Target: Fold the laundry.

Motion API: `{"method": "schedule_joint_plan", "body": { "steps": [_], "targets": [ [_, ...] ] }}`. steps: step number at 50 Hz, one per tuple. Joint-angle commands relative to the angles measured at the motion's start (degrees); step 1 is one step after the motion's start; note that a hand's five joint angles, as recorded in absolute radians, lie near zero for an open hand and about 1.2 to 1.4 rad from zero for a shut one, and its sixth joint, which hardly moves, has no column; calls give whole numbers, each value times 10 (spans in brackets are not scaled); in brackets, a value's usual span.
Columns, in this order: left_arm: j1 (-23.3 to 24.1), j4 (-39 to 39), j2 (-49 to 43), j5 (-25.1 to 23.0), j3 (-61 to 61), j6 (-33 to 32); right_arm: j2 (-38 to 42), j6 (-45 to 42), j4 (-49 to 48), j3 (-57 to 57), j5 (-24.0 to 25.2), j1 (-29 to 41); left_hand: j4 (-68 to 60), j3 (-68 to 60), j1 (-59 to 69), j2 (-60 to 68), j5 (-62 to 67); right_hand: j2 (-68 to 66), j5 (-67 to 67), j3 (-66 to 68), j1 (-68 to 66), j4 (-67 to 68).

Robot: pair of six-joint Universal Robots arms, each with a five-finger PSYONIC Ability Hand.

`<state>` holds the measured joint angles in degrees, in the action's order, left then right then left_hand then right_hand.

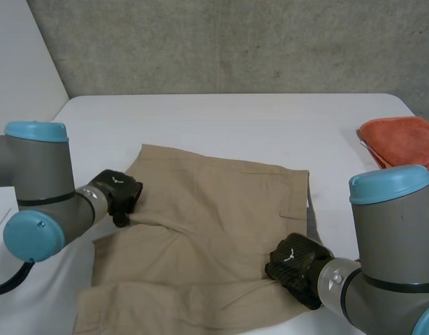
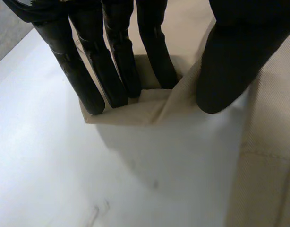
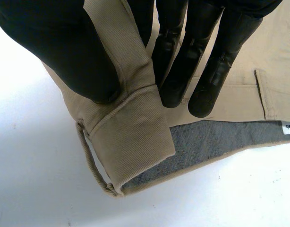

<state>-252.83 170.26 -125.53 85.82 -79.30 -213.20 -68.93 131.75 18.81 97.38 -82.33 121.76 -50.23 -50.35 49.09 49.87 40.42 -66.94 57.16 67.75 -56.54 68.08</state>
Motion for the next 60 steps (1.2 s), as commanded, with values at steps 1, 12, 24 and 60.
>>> {"method": "schedule_joint_plan", "body": {
  "steps": [1,12,24,60],
  "targets": [
    [-4,13,14,6,-25,9,-1,0,0,1,0,1,3,4,8,1,-5,-131,128,122,-235,119],
    [-6,67,116,6,-75,10,-2,1,-2,1,0,1,85,87,-74,-82,-87,-131,128,122,-235,119],
    [3,56,318,0,-223,28,-6,27,-10,-6,1,-7,279,280,-267,-275,-281,-131,128,122,-235,119],
    [23,61,324,-19,-401,60,-16,67,-36,4,-13,-13,-298,-296,309,301,296,-131,128,122,-235,119]
  ]
}}
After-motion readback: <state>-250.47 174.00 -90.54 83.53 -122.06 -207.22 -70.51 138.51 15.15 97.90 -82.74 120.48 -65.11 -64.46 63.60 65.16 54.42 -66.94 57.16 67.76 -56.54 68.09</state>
